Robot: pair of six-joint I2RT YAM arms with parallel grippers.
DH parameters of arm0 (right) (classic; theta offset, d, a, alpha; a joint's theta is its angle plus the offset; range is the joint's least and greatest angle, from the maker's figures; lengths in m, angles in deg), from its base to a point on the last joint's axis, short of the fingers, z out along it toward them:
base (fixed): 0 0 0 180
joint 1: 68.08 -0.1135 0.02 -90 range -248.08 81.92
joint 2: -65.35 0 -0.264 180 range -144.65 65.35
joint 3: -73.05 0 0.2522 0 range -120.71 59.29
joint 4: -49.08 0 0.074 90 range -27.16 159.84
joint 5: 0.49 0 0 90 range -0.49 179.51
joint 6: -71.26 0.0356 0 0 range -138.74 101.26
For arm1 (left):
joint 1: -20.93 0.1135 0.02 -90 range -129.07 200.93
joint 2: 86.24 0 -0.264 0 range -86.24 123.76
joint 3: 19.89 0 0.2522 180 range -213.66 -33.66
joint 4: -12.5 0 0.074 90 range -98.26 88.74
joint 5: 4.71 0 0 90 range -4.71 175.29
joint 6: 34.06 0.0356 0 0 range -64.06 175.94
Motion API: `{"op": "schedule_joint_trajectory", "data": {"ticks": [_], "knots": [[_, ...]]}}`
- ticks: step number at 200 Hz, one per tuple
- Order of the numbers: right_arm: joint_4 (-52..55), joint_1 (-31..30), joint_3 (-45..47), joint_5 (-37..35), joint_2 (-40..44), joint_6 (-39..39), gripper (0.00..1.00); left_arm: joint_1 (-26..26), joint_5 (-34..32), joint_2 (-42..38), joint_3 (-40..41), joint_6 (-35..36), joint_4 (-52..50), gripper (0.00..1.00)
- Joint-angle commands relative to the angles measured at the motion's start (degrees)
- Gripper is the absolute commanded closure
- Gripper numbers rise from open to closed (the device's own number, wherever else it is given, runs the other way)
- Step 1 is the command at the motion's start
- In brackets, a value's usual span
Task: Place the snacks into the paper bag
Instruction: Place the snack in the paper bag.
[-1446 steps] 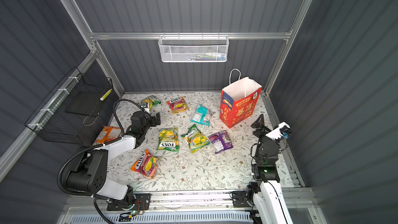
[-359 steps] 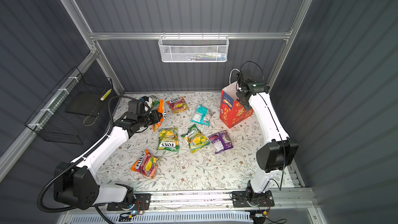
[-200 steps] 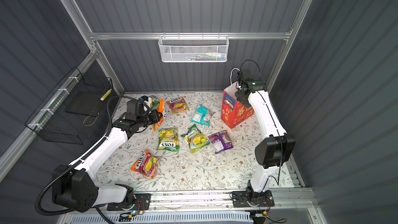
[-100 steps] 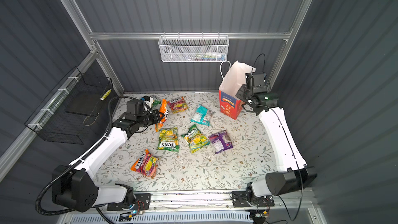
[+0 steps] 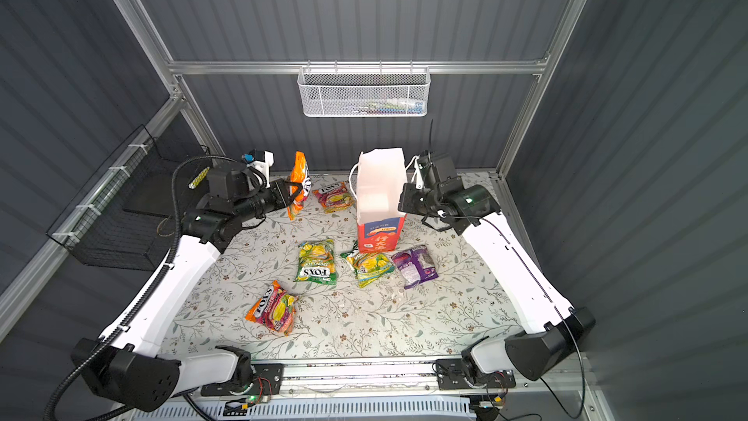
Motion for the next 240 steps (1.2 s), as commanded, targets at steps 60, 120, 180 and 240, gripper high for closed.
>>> {"op": "schedule_joint_trajectory", "data": {"ticks": [60,120,180,240], "knots": [[2.7,-2.1,-2.8,-1.7,-5.1,-3.0,1.00,-6.1,11.4,-0.5,-15.7,-3.3,4.5,1.00],[4.0,-2.5,-5.2,-2.1,-8.0,-1.9,1.00,-26.3,6.9,10.6,-27.6,1.9,3.1,1.00],[3.7,-2.5,-3.6,-1.9,-5.8,-0.7,1.00,-27.6,-2.9,12.7,-21.4,-0.8,7.0,1.00],[3.2,-2.5,-2.4,-2.4,-4.2,0.0,1.00,-27.6,-7.7,16.5,-20.5,-0.4,4.9,1.00]]}}
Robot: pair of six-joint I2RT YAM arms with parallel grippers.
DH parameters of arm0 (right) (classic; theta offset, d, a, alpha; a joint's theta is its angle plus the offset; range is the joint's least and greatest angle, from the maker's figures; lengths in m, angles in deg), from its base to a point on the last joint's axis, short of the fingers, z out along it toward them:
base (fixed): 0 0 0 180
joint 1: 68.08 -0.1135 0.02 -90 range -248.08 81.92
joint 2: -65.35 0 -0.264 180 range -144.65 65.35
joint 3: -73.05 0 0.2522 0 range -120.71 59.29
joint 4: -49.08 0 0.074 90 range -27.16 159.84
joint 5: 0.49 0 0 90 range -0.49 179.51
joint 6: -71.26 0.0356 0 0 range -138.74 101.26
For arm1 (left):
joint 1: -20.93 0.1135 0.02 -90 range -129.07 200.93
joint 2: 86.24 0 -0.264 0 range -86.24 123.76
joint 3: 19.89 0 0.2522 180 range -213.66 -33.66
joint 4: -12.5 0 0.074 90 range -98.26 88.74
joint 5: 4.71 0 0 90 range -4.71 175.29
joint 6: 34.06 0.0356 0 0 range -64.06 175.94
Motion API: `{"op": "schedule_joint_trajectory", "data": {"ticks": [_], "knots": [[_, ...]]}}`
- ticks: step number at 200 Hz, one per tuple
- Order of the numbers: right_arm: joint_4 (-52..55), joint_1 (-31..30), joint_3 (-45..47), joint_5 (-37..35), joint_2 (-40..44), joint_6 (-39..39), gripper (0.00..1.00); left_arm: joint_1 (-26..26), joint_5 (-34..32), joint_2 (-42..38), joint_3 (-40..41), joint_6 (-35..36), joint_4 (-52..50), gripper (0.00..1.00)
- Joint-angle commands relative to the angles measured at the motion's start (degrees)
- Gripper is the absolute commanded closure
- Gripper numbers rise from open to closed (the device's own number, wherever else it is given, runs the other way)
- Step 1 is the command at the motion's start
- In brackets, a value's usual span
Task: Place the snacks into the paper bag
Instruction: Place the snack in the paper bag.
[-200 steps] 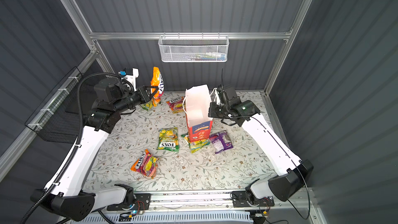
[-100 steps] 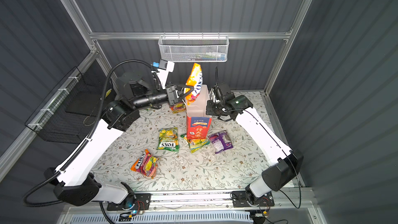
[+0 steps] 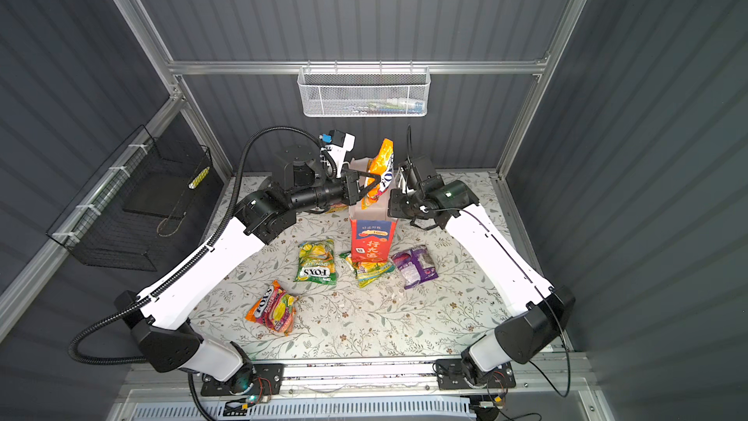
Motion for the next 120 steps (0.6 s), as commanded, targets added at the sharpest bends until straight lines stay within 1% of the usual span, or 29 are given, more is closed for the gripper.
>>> {"op": "schedule_joint_trajectory", "data": {"ticks": [1,28,72,95,120], "knots": [[0.5,-0.3,0.8,-0.9,1.2,0.6,1.00,0.1,-4.1,1.5,-0.9,0.5,1.7,1.00],[0.9,-0.3,1.1,-2.0,1.8,0.8,1.00,0.1,-7.4,2.8,-1.1,1.7,-1.2,1.00],[1.3,-0.4,1.3,-3.3,2.5,1.4,1.00,0.1,-9.4,6.5,-1.8,2.4,-5.6,1.00],[1.4,-0.4,1.4,-4.1,2.9,2.1,1.00,0.1,-9.9,8.9,-2.9,2.5,-7.7,1.00],[1.6,-0.3,1.4,-4.6,3.1,2.9,1.00,0.1,-9.0,11.3,-4.6,2.2,-9.0,1.00]]}}
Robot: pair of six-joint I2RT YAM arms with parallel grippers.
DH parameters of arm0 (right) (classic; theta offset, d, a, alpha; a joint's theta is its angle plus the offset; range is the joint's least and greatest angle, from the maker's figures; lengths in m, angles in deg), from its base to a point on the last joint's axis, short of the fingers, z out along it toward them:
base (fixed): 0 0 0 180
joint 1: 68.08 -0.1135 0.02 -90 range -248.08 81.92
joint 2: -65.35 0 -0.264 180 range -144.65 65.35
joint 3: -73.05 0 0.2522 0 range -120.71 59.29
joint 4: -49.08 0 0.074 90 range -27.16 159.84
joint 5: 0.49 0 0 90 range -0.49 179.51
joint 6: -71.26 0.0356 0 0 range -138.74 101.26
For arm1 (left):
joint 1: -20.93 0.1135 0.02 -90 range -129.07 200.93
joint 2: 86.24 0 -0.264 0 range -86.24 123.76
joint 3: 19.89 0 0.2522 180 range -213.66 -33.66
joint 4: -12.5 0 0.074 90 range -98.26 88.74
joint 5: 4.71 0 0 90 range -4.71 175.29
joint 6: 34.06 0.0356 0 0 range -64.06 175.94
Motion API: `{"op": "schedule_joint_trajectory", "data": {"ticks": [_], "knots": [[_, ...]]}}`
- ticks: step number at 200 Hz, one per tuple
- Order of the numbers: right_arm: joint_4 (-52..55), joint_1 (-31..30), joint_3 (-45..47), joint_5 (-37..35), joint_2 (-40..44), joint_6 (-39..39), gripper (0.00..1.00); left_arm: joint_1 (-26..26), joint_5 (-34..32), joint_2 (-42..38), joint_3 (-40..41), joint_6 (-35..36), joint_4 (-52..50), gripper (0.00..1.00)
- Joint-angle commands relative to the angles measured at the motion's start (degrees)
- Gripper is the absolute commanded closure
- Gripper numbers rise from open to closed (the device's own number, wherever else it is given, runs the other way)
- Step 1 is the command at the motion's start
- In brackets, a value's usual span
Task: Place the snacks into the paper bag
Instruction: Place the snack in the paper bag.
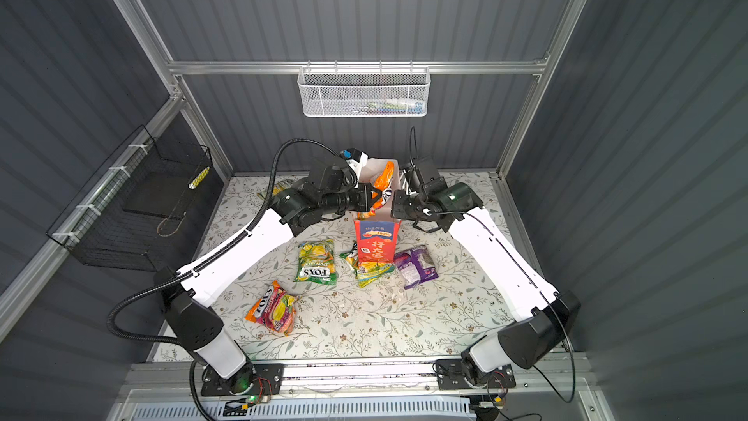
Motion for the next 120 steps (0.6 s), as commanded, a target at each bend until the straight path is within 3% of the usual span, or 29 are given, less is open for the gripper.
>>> {"op": "schedule_joint_trajectory", "data": {"ticks": [1,28,86,120], "knots": [[0.8,-0.3,0.4,-1.8,1.7,1.3,1.00,0.1,-0.2,1.4,-4.0,1.1,-1.1,1.00],[1.3,-0.4,0.1,-1.6,1.3,1.0,1.00,0.1,0.6,3.1,-5.6,1.0,-1.9,0.96],[1.2,-0.4,1.1,-2.3,1.5,0.6,1.00,0.1,3.4,2.6,-8.6,1.7,-2.4,0.33],[0.6,-0.3,2.4,-2.4,1.9,0.6,1.00,0.1,6.8,2.2,-10.5,2.2,-2.0,0.19]]}}
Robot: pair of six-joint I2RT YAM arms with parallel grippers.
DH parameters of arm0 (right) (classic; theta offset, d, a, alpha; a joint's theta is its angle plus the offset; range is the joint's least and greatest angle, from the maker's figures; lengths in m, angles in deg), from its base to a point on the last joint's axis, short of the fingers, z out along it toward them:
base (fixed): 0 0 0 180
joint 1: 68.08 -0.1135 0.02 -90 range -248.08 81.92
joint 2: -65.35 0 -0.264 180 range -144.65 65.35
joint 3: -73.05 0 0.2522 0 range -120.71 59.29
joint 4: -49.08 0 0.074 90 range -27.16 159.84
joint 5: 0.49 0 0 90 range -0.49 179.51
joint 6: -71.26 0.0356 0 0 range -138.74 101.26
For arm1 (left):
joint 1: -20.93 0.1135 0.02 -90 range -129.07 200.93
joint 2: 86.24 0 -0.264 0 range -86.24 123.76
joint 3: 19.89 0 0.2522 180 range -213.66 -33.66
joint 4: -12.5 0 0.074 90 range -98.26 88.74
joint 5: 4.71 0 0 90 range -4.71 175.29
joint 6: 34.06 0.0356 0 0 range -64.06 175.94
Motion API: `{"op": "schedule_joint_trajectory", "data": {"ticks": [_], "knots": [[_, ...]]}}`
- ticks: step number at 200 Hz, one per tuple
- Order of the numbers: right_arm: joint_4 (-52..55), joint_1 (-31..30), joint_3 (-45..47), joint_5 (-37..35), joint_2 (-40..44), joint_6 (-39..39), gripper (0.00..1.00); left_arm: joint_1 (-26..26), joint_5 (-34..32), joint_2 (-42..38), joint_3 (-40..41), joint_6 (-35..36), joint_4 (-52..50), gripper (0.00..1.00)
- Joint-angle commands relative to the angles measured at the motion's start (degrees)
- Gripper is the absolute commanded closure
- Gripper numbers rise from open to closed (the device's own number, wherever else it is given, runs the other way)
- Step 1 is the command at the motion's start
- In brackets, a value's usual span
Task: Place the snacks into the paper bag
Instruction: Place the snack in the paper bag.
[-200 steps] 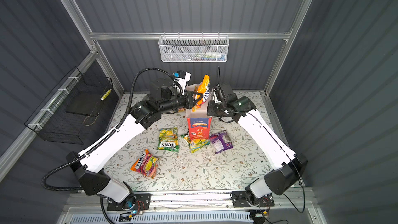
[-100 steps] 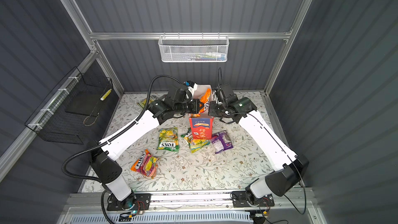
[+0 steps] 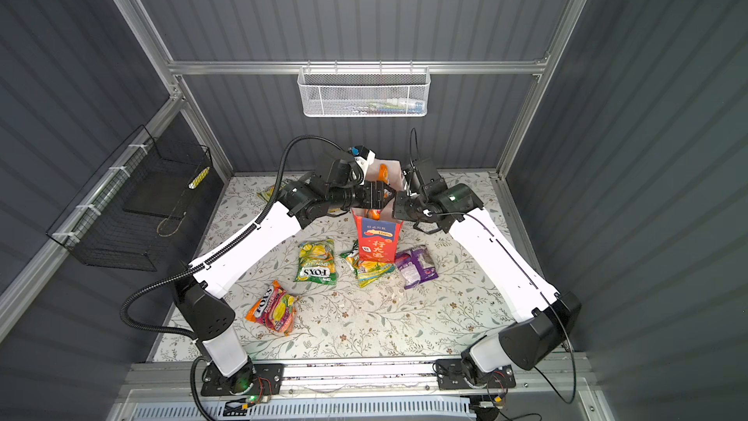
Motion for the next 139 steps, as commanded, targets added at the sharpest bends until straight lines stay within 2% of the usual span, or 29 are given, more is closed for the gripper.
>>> {"op": "schedule_joint_trajectory", "data": {"ticks": [1,29,83,115,139], "knots": [[0.3,-0.4,1.1,-1.1,1.4,0.1,1.00,0.1,3.7,-1.2,-3.3,1.2,1.3,0.19],[0.2,-0.3,1.6,-1.3,1.8,0.1,1.00,0.1,3.8,-1.0,-4.6,1.7,0.1,0.10],[0.6,-0.4,1.5,-2.5,2.0,-0.1,1.00,0.1,6.0,-2.8,-7.2,3.5,-1.2,0.08],[1.5,-0.2,1.2,-3.5,2.7,-0.8,1.00,0.1,6.7,-7.8,-6.6,5.9,-1.2,0.02],[1.9,0.1,0.9,-3.5,3.4,-1.5,1.00,0.1,5.7,-13.6,-3.1,7.5,0.1,0.00]]}}
